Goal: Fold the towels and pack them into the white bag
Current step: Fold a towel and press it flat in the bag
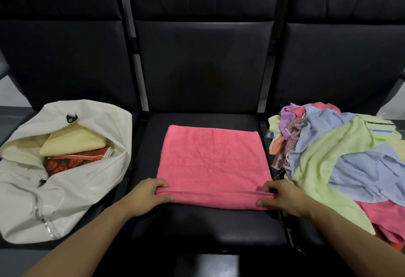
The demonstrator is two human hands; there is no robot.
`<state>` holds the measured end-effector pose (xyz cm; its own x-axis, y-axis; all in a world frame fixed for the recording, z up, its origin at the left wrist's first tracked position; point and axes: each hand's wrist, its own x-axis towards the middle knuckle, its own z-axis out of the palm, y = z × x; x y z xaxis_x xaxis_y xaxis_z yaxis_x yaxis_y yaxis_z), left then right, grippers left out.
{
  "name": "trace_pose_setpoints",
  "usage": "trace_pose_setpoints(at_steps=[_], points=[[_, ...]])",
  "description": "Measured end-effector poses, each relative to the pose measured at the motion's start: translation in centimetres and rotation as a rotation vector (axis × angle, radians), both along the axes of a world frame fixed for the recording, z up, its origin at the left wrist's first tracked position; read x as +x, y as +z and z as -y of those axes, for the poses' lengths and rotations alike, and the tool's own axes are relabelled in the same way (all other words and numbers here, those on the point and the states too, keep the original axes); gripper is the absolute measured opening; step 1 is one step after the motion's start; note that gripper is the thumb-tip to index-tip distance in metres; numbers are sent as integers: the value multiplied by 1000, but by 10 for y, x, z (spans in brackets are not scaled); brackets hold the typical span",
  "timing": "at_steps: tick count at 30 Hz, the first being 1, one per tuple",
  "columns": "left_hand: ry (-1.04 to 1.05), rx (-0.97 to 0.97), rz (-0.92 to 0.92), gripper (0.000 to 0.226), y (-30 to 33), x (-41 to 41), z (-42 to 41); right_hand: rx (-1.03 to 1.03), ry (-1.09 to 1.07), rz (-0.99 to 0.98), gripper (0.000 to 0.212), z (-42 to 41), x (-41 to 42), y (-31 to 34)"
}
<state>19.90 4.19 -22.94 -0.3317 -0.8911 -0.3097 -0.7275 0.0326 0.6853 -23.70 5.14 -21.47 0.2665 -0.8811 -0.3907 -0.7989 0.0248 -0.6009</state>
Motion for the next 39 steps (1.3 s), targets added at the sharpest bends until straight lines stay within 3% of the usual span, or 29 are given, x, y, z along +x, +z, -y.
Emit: trace_pose_setpoints(at_steps=[5,8,12,19,25,29,35,39], points=[[99,186,-252,17,13,8,-5,11,-54,170,18,-2,-13,2],[197,195,-336,36,18,1,-5,-43,-72,150,25,-4,-2,8],[165,149,-253,37,17,-5,-4,-58,-26,30,20,-7,7,11],[190,34,-185,34,16,-1,-3,-73,-159,65,33,-3,-3,10],[360,-101,-161,29,16,-20,13,-155,-384,121,45,16,9,10],[533,-128,-222,43,5,-38,36,-201,-512,178,44,37,22,2],[639,-67,-146,27,-17,-37,60,-253,-464,-39,44,62,27,-29],[634,-89,-98,34,-27,-30,69,-296,-409,-148,40,71,24,-36]])
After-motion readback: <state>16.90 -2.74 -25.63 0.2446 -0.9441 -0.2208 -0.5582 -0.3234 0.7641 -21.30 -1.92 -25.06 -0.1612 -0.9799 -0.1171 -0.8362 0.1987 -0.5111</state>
